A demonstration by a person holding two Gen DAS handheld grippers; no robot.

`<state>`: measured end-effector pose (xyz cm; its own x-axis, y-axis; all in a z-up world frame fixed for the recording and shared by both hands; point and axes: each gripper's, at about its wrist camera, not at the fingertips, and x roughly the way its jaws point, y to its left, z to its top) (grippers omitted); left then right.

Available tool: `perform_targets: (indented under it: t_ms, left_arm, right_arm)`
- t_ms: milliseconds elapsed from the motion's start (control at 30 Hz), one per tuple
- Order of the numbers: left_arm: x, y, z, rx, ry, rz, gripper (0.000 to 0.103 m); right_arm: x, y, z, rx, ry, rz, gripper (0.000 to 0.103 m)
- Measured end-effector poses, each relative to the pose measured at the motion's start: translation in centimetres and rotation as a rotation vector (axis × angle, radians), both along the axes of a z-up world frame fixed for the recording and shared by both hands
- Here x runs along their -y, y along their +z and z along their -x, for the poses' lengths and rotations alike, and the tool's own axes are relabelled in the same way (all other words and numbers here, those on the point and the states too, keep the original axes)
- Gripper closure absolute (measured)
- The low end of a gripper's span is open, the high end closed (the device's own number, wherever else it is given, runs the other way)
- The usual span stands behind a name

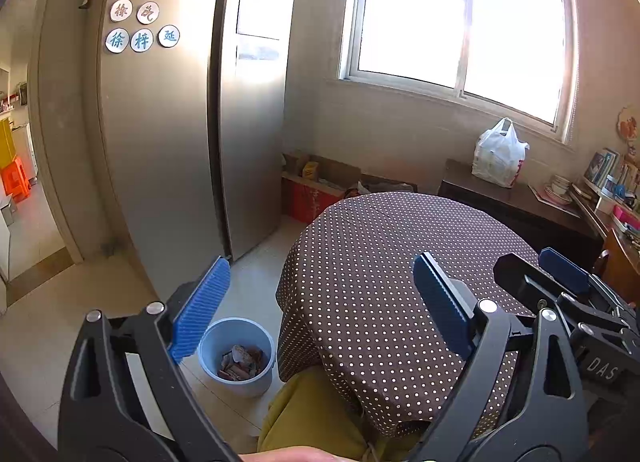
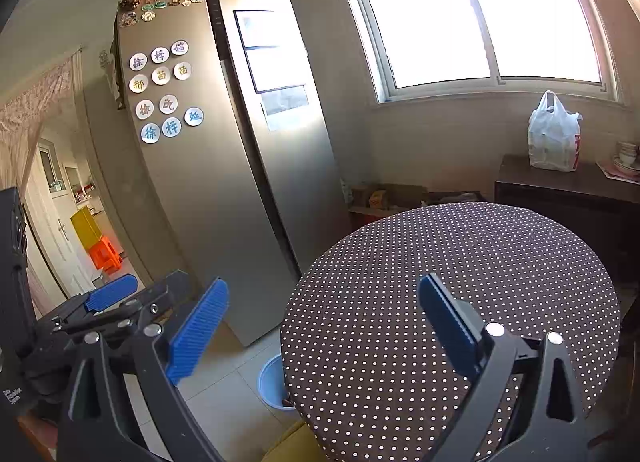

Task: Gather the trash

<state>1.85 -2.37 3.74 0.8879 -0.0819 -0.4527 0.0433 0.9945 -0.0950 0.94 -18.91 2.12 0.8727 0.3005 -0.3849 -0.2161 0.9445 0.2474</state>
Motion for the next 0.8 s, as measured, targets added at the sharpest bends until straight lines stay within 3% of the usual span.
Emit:
perform_targets:
  t_ms: [800]
  left_arm:
    - [0.04, -0.07, 0.19, -0.009, 0.000, 0.006, 0.012]
  right_arm:
    - [0.11, -0.13, -0.06, -0.006, 0.001, -0.006, 0.007]
